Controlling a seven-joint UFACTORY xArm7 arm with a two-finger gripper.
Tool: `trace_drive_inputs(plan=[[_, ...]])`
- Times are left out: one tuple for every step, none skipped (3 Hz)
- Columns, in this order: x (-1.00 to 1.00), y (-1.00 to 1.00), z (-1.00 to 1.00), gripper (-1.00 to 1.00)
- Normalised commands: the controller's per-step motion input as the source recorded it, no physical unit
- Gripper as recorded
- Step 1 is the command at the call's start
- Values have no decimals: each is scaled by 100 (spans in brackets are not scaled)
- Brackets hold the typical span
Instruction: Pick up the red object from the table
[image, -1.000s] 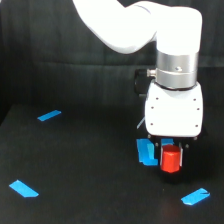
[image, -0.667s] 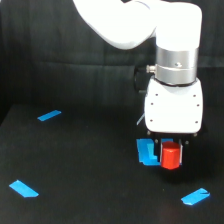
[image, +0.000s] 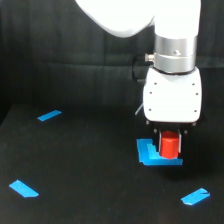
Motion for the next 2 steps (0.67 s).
trace_drive_inputs(plan=[[-16,9,87,-100],[-1,4,78,-100]])
